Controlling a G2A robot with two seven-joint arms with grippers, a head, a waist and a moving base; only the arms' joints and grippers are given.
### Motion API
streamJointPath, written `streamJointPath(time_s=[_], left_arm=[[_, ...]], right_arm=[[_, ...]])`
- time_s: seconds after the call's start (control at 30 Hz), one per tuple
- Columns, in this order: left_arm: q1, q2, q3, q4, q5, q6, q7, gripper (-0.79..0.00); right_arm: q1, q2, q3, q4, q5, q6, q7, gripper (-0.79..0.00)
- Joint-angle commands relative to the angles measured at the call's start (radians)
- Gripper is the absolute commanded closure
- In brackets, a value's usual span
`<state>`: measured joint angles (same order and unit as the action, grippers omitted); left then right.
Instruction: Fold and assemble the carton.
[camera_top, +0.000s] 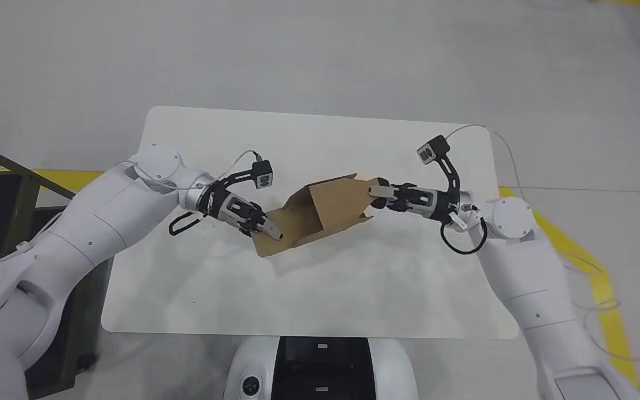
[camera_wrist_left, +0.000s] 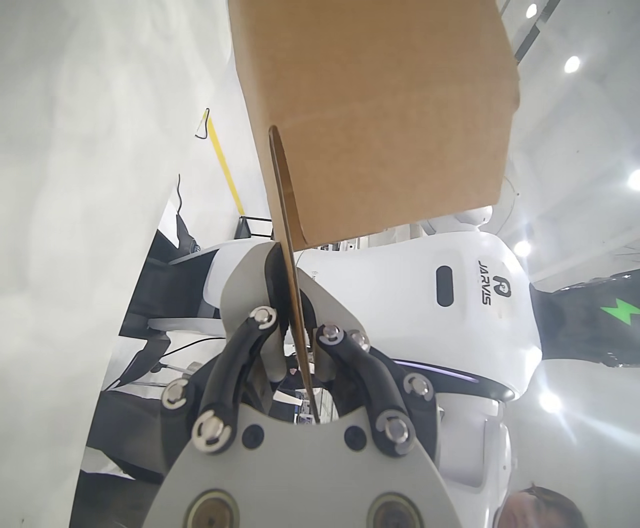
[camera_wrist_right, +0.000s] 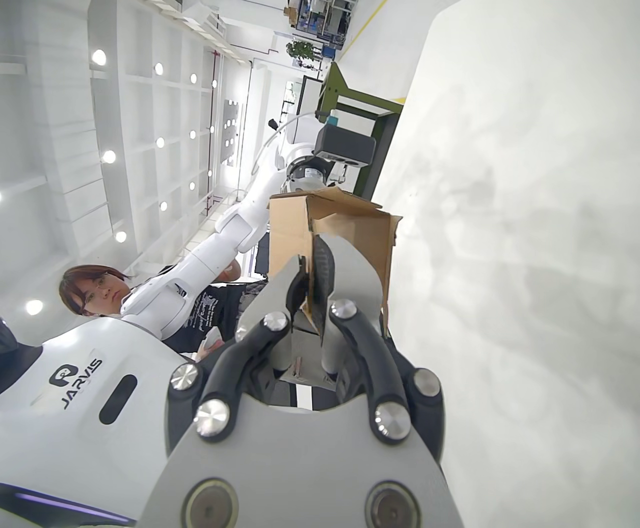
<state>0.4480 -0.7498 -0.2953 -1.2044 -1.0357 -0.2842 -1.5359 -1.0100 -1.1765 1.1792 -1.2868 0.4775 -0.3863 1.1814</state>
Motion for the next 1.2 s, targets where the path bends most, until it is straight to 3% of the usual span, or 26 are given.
streamJointPath(time_s=[0.0, 0.1, 0.17, 0.37, 0.57, 0.67, 0.83, 0.97, 1.17], left_arm=[[-0.002, 0.001, 0.004, 0.000, -0.002, 0.000, 0.000, 0.000], [-0.004, 0.002, 0.003, 0.007, -0.014, 0.000, 0.000, 0.000], [-0.005, 0.003, -0.004, 0.026, -0.022, 0.000, 0.000, -0.785], [0.011, 0.004, -0.073, 0.089, -0.039, -0.009, 0.008, -0.785], [0.035, 0.018, -0.154, 0.143, 0.071, -0.135, 0.137, -0.785], [0.046, 0.028, -0.182, 0.102, 0.161, -0.162, 0.232, -0.785], [0.078, 0.051, -0.222, -0.022, 0.309, -0.129, 0.375, -0.785], [0.122, 0.062, -0.270, -0.099, 0.132, -0.115, 0.267, -0.785], [0.178, 0.062, -0.324, -0.079, -0.024, -0.123, 0.171, -0.785]], right_arm=[[-0.001, 0.001, 0.000, -0.002, -0.003, 0.002, -0.002, 0.000], [-0.004, 0.003, 0.005, -0.007, -0.002, 0.007, -0.010, 0.000], [-0.008, 0.005, 0.013, -0.015, 0.001, 0.014, -0.022, 0.000], [-0.031, 0.013, 0.034, -0.056, -0.029, 0.039, -0.067, 0.000], [-0.059, 0.018, 0.047, -0.092, -0.076, 0.076, -0.151, 0.000], [-0.068, 0.018, 0.043, -0.110, -0.080, 0.094, -0.175, 0.000], [-0.076, 0.016, 0.037, -0.130, -0.076, 0.116, -0.207, 0.000], [-0.082, 0.015, 0.036, -0.142, -0.082, 0.108, -0.251, 0.000], [-0.090, 0.011, 0.031, -0.152, -0.088, 0.085, -0.306, 0.000]])
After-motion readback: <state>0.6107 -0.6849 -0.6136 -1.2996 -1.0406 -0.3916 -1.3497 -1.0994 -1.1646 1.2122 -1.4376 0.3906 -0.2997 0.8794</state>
